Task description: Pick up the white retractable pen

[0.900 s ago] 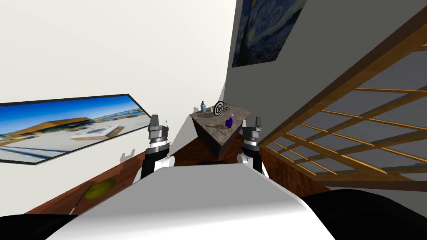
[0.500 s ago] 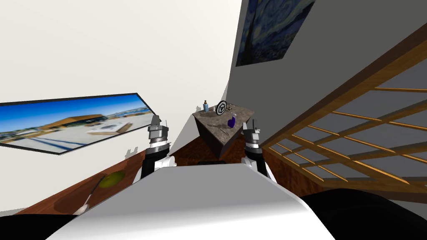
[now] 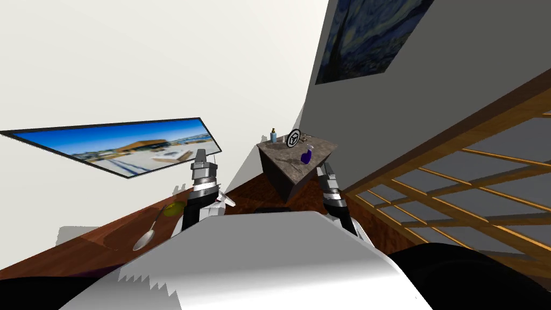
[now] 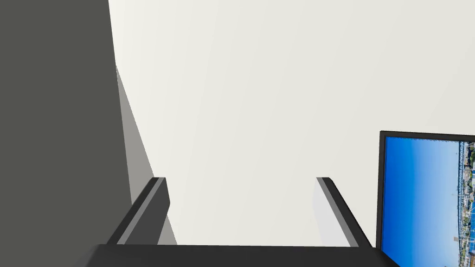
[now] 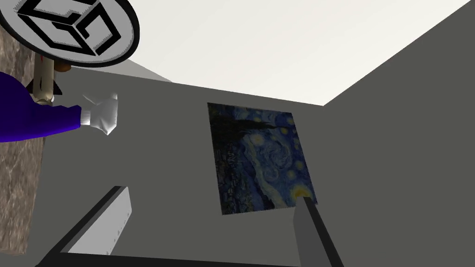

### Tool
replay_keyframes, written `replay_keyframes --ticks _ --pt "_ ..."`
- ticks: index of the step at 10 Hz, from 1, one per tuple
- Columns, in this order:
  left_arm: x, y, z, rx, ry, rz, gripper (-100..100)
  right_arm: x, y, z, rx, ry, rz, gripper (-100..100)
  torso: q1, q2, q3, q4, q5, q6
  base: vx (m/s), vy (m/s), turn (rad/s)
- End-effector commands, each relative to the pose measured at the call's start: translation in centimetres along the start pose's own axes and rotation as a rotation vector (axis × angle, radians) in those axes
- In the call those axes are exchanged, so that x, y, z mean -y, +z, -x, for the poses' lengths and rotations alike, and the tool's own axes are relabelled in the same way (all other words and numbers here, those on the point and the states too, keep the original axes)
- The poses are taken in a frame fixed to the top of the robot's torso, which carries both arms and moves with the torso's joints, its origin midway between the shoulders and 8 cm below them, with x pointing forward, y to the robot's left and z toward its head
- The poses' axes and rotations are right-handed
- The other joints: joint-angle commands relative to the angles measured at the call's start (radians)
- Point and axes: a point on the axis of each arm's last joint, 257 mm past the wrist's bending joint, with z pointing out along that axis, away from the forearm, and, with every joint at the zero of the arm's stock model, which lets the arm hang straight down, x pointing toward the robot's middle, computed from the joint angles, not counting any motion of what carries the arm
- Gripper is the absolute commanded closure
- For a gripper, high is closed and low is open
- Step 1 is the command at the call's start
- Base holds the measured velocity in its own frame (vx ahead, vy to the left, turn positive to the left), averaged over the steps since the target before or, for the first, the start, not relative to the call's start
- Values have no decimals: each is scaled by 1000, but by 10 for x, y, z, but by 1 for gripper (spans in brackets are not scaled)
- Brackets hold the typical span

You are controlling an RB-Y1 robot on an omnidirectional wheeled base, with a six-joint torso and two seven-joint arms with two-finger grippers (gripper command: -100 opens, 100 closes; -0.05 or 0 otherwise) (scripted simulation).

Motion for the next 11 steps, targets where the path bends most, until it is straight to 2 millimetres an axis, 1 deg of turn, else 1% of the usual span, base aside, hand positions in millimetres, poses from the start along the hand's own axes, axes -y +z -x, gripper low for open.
replay_keyframes --ticks 1,2,4,6,7,9,11 --pt "0 0 0 0 0 0 0 17 -16 7 -17 -69 -72 -100 0 0 0 0 0 0 -124 83 208" --pt "0 0 0 0 0 0 0 19 -20 8 -17 -71 -84 -100 0 1 0 0 0 0 -89 65 72" --pt "0 0 0 0 0 0 0 41 -47 23 -36 -158 -184 -100 -1 -1 -1 0 0 0 -84 73 192" --pt "0 0 0 0 0 0 0 60 -76 40 -57 -248 -284 -100 1 0 0 0 0 0 -114 127 247" --pt "0 0 0 0 0 0 0 62 -81 41 -58 -249 -298 -100 3 1 1 0 0 0 -64 92 63" --pt "0 0 0 0 0 0 0 80 -117 58 -89 -341 -410 -100 -2 -3 -2 -1 0 0 -42 72 219" --pt "0 0 0 0 0 0 0 94 -153 74 -133 -431 -516 -100 -1 -3 -2 -1 0 0 -34 99 268"
